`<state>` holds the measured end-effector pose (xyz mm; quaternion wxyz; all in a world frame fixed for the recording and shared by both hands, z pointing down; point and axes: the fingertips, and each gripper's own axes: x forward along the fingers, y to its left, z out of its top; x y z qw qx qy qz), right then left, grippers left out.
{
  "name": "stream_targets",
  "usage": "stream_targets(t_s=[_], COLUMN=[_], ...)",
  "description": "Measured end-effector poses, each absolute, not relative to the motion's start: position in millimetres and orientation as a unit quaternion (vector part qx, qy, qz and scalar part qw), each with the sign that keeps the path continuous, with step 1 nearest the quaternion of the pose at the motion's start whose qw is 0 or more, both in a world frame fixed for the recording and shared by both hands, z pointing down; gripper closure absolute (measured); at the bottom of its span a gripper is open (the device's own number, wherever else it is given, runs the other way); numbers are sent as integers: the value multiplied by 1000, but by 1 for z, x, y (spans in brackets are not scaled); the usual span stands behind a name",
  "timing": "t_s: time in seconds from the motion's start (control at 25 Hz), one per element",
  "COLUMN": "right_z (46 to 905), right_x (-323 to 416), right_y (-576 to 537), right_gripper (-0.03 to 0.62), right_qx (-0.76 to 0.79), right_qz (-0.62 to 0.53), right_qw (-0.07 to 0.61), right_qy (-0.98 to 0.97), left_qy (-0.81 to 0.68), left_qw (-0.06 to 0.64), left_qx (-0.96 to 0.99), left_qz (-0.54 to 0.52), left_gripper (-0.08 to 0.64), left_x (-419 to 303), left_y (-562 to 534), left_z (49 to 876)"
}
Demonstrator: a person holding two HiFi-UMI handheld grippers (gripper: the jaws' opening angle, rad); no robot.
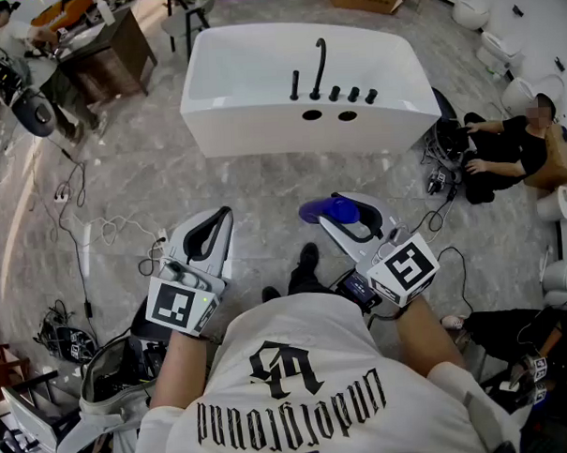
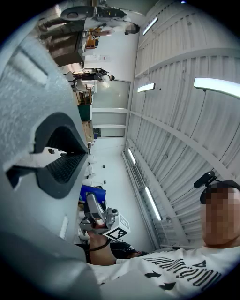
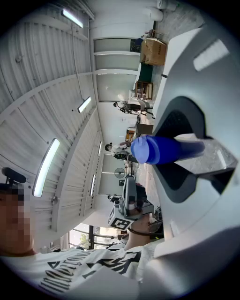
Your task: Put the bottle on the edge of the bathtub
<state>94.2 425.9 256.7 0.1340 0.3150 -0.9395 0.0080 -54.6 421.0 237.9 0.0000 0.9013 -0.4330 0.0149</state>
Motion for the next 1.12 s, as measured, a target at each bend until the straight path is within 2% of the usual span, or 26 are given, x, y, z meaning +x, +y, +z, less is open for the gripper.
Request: stream_targets(t_s=[0.52, 1.12], right_z=[273, 278], right_x=[131, 204], right_y=[348, 217], right_gripper=[440, 440], right_qx=[314, 284], right_qz=[21, 2], right_qw=[140, 155], right_qy=[-939, -946], left_qy=[-440, -461], left_qw=[17, 19], left_qx=[898, 887], left_qz=[31, 37], left_gripper=[552, 552], left_x=[-27, 50], left_y=[347, 218], left_z=[256, 263])
